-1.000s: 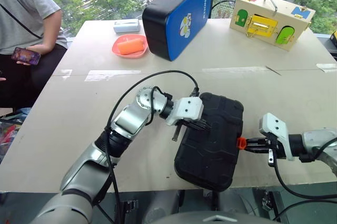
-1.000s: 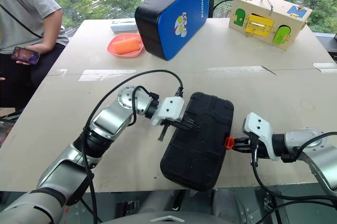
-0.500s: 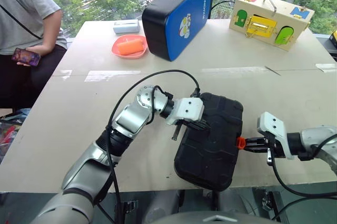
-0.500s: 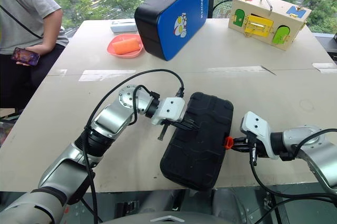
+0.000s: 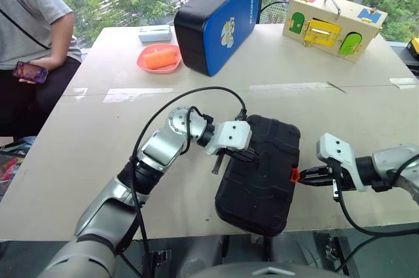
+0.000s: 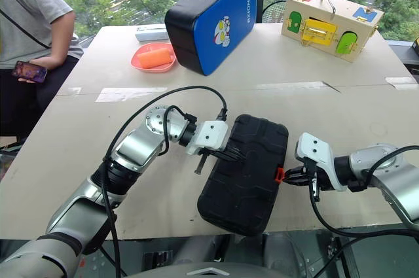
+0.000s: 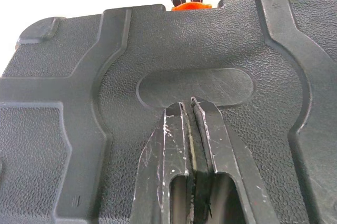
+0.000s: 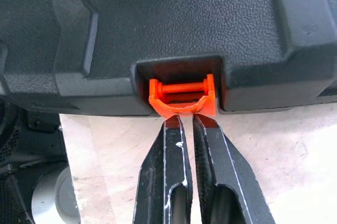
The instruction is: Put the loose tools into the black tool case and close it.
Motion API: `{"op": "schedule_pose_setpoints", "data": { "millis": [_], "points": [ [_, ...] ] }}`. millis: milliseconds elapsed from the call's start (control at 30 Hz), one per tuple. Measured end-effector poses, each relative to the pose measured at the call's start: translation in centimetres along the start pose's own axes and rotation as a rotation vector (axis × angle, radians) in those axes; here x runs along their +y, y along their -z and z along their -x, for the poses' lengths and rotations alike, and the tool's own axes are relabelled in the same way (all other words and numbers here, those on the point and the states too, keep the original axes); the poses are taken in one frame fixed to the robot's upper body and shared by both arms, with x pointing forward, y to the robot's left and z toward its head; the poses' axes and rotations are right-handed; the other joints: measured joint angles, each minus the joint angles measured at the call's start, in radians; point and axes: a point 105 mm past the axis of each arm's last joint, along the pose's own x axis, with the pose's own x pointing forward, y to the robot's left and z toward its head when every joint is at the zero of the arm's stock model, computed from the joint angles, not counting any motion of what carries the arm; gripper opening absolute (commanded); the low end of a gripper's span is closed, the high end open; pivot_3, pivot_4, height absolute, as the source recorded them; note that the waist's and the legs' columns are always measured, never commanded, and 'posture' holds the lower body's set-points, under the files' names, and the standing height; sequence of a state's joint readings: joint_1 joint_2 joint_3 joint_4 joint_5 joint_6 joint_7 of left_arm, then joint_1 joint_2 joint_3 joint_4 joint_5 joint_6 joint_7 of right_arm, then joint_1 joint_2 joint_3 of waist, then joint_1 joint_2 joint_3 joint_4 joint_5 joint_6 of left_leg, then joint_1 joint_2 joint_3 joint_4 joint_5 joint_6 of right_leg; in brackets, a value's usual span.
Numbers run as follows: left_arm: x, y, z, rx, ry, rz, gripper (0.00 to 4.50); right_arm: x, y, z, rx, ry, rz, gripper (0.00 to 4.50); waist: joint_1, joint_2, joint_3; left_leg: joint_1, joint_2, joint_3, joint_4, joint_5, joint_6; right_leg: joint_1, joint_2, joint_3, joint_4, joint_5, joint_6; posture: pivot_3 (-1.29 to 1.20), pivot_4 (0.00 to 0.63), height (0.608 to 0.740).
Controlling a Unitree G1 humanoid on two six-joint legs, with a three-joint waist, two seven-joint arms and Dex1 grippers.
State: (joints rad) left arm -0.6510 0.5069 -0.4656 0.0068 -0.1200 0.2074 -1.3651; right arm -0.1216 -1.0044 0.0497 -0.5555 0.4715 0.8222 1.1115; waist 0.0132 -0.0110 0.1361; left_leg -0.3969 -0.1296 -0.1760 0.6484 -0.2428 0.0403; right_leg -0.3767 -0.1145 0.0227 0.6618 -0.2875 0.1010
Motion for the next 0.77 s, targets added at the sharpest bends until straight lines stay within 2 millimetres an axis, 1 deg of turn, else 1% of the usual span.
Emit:
{"op": "schedule_pose_setpoints", "data": {
  "millis": [33,67,100,133,167,200,233,267,300,333,367,400,433,467,500,533,600,667,767],
  "points": [
    [-0.1,0.1,0.0,-0.008,-0.013,0.010,0.35,0.1,0.0,0.2,-0.010,0.006,0.015,0.00,0.001,0.000,0.000,0.000,0.000,0.000,0.000,0.000,0.000,0.000,0.000,0.000,0.000,0.000,0.000,0.00,0.150,0.735],
    [-0.2,0.0,0.3,-0.028,-0.034,0.040,0.76,0.5,-0.4,0.8,-0.040,0.013,0.055,0.39,0.001,0.000,0.000,0.000,0.000,0.000,-0.001,0.000,0.000,0.000,0.000,0.000,0.000,0.000,0.000,0.00,0.150,0.735],
    [-0.3,0.1,0.3,-0.034,-0.036,0.053,0.93,0.6,-0.5,0.9,-0.051,0.010,0.068,0.50,0.000,0.000,0.000,0.000,0.000,0.000,-0.001,0.000,0.000,0.000,0.000,0.000,0.000,0.000,0.000,0.00,0.150,0.735],
    [-0.6,-0.1,0.7,-0.064,-0.046,0.101,1.36,1.4,-0.9,1.5,-0.097,-0.020,0.092,0.78,-0.001,0.000,0.000,-0.001,0.000,-0.001,-0.001,0.000,0.000,0.000,0.001,0.000,0.000,0.000,0.000,0.00,0.150,0.735],
    [-1.0,0.1,1.3,-0.082,-0.054,0.149,1.75,2.5,-1.1,1.9,-0.140,-0.065,0.108,1.18,-0.004,0.000,0.001,-0.001,0.001,-0.001,-0.002,0.000,0.000,-0.001,0.001,0.000,0.000,0.000,0.000,0.00,0.150,0.735],
    [-1.5,0.4,2.5,-0.085,-0.070,0.199,2.28,3.1,-1.0,2.5,-0.168,-0.097,0.102,1.68,-0.011,-0.001,0.002,-0.001,0.002,-0.001,-0.002,0.000,0.000,-0.001,0.001,0.001,0.000,0.000,0.000,0.00,0.150,0.735],
    [-2.0,1.1,4.3,-0.066,-0.101,0.259,2.80,3.2,-0.9,3.3,-0.186,-0.100,0.095,2.22,-0.025,-0.001,0.002,0.000,0.003,-0.001,-0.003,0.000,0.000,-0.001,0.003,0.001,0.000,0.000,-0.001,0.00,0.150,0.735],
    [-3.0,2.5,8.0,-0.020,-0.168,0.394,3.29,2.6,-0.8,5.0,-0.211,-0.096,0.070,2.70,-0.041,0.001,0.004,0.001,0.003,-0.001,-0.004,0.000,0.000,-0.002,0.005,0.005,0.000,0.000,-0.001,0.00,0.150,0.735],
    [-3.1,2.7,8.3,-0.012,-0.175,0.408,3.62,2.6,-0.7,5.1,-0.211,-0.093,0.068,3.07,-0.045,0.003,0.006,0.001,0.003,0.000,-0.004,0.000,0.000,-0.002,0.006,0.005,0.000,0.000,-0.001,0.00,0.150,0.735],
    [-3.8,3.5,10.2,0.007,-0.215,0.493,4.01,1.9,-0.6,6.1,-0.220,-0.080,0.052,3.46,-0.048,0.005,0.008,0.001,0.003,0.000,-0.004,0.000,0.000,-0.002,0.005,0.005,0.000,0.000,-0.001,0.00,0.150,0.735],
    [-5.1,3.7,12.0,0.000,-0.238,0.578,4.46,1.2,-0.5,7.3,-0.228,-0.082,0.031,3.90,-0.052,0.005,0.013,0.001,0.003,0.001,-0.004,0.000,0.000,-0.002,0.005,0.006,0.000,0.000,-0.001,0.00,0.150,0.735],
    [-6.2,3.4,14.2,-0.004,-0.276,0.655,4.50,0.0,0.0,9.1,-0.225,-0.046,-0.005,4.26,-0.049,0.004,0.018,0.001,0.003,0.001,-0.004,0.000,0.000,-0.003,0.005,0.005,-0.001,0.000,-0.001,0.00,0.150,0.735],
    [-6.4,3.0,15.6,-0.007,-0.316,0.672,4.50,-0.6,0.2,10.0,-0.232,-0.020,-0.015,4.42,-0.038,0.004,0.020,0.001,0.003,0.000,-0.005,0.000,0.000,-0.003,0.005,0.004,-0.002,0.000,-0.001,0.00,0.150,0.735],
    [-6.6,2.6,16.2,-0.015,-0.330,0.677,4.50,-0.8,0.1,10.4,-0.237,-0.016,-0.012,4.42,-0.031,0.005,0.021,0.001,0.003,0.000,-0.005,0.000,-0.001,-0.003,0.004,0.004,-0.002,0.000,-0.001,0.00,0.150,0.735],
    [-7.2,2.2,17.2,-0.024,-0.363,0.695,4.50,-1.2,-0.1,10.9,-0.246,-0.008,-0.005,4.42,-0.027,0.006,0.021,-0.001,0.003,0.000,-0.006,0.000,-0.001,-0.004,0.004,0.004,-0.003,0.000,-0.001,0.00,0.150,0.735],
    [-7.8,1.8,18.6,-0.030,-0.415,0.727,4.50,-2.1,-0.2,11.9,-0.262,0.032,-0.009,4.42,-0.022,0.007,0.023,-0.001,0.003,0.000,-0.007,0.002,-0.005,-0.004,0.003,0.004,-0.004,0.000,-0.001,0.00,0.150,0.735],
    [-8.1,1.3,20.1,-0.051,-0.497,0.736,4.50,-3.0,-0.3,12.8,-0.290,0.072,-0.012,4.42,-0.014,0.008,0.023,-0.001,0.003,0.000,-0.008,0.002,-0.005,-0.004,0.001,0.003,-0.006,0.000,-0.001,0.00,0.150,0.735],
    [-8.2,0.8,20.3,-0.064,-0.542,0.728,4.50,-3.4,-0.5,13.1,-0.305,0.088,-0.009,4.42,-0.006,0.009,0.024,-0.002,0.002,0.001,-0.009,0.002,-0.005,-0.004,-0.002,0.003,-0.007,0.000,-0.001,0.00,0.150,0.735],
    [-7.9,0.8,19.4,-0.093,-0.566,0.708,4.50,-3.0,-0.1,12.7,-0.295,0.067,-0.013,4.42,0.005,0.009,0.024,-0.002,0.002,0.002,-0.010,0.002,-0.005,-0.004,-0.003,0.004,-0.008,0.000,-0.001,0.00,0.150,0.735]
  ]
}}
